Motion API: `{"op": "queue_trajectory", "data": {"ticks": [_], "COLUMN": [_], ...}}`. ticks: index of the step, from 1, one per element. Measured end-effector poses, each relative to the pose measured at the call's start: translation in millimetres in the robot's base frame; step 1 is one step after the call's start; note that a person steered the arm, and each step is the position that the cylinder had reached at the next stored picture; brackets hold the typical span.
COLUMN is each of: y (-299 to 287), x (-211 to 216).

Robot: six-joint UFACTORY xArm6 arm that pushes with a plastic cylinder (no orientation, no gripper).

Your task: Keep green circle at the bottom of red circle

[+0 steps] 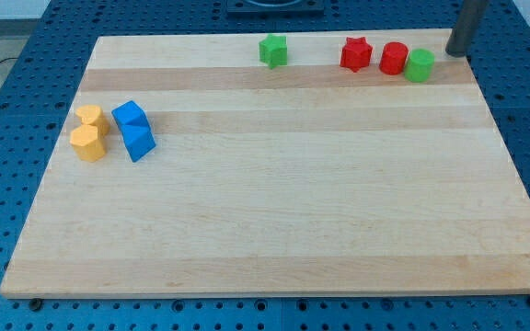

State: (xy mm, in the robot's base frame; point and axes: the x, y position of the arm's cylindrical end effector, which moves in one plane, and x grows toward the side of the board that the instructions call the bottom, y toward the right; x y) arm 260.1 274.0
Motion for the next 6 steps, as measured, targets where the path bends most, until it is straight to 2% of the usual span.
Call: {"op": "queue_trajectory", "data": {"ticks": [1,2,3,5,6], "y": [-29,-83,-103,-9,-18], "x": [9,12,27,30,73]}}
